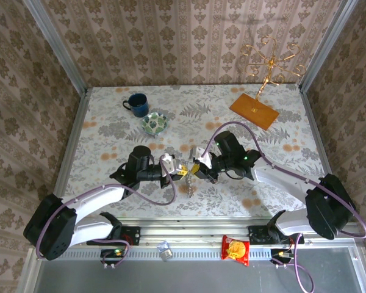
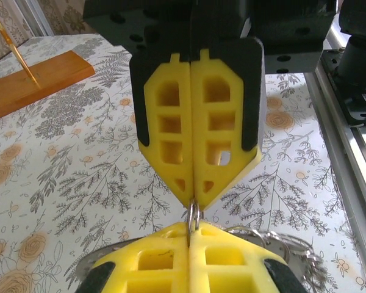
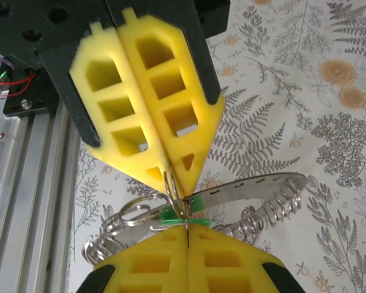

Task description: Put the keys on the keyring

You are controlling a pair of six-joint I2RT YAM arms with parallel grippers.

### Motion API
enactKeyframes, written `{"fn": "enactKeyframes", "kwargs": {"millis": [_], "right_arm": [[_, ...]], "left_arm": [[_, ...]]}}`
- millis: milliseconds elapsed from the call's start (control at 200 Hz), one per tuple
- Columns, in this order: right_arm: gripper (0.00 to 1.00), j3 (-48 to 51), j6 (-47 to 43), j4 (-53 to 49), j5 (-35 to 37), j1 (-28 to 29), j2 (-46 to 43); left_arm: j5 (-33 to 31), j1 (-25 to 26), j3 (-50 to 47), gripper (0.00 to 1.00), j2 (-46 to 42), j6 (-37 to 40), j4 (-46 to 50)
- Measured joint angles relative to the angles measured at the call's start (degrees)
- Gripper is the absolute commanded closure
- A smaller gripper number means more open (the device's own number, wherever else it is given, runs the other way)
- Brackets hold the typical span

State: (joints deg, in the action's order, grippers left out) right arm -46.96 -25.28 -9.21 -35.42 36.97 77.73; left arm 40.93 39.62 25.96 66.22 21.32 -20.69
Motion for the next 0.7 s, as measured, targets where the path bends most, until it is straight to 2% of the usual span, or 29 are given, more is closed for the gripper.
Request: {"fn": "enactKeyframes", "kwargs": {"millis": [90,120,175,260,475,700], "right_arm": [[1.00,0.0,0.0,0.1,-0.2,-0.1,0.0],[0.94,0.2,0.0,0.2,-0.2,-0.1,0.0],[0.79,0.4,0.1,0.5,-0.2,-0.1,-0.1],[0.72,1.8,0.2,2.5,-0.5,-0.1,-0.7],[0.71,5.1,1.1,7.1,-1.6,-0.2,-2.4],[0.74,5.1,1.6,11.0,-2.2,-0.2,-2.4]], "left_arm": [[0.0,0.0,0.0,1.00,0.2,-0.2,-0.5],[0.0,0.0,-0.1,1.00,0.2,-0.3,-0.6],[0.0,0.0,-0.1,1.00,0.2,-0.3,-0.7],[0.1,0.0,-0.2,1.00,0.2,-0.7,-1.6],[0.5,0.0,-1.2,1.00,0.4,-2.1,-4.3],[0.9,0.1,-1.6,1.00,0.6,-2.7,-5.7]]}}
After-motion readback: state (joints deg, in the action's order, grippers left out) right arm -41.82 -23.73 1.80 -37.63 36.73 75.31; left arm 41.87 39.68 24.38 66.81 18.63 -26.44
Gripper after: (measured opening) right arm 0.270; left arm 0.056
